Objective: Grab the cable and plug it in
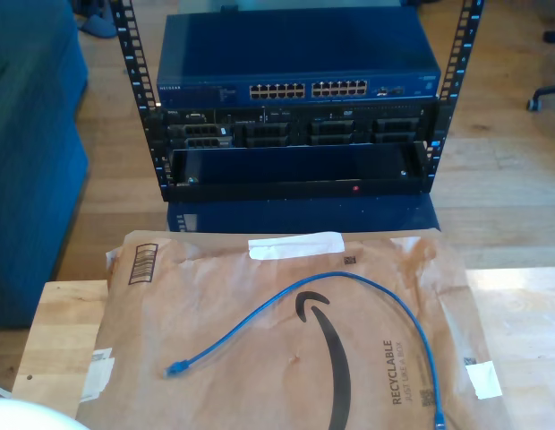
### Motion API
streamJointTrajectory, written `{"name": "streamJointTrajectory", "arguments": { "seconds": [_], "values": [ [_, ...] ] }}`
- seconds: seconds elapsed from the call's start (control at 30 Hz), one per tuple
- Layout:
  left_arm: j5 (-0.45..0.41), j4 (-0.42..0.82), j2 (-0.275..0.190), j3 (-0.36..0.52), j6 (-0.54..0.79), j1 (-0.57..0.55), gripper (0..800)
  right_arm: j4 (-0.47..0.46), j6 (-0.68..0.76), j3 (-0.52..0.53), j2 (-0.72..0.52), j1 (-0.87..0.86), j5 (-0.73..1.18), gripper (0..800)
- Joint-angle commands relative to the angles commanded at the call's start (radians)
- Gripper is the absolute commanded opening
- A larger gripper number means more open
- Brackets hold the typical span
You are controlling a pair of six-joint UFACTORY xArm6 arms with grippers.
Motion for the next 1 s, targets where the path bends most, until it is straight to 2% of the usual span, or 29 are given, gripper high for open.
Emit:
{"name": "streamJointTrajectory", "arguments": {
  "seconds": [0.8,1.0],
  "values": [
    [0.008,0.006,0.011,-0.005,0.000,0.000,800,0.005,0.012,-0.021,-0.038,0.003,0.017,798],
    [0.034,0.020,-0.008,-0.032,-0.002,-0.002,800,0.008,0.025,-0.034,-0.069,0.006,0.031,798]
  ]
}}
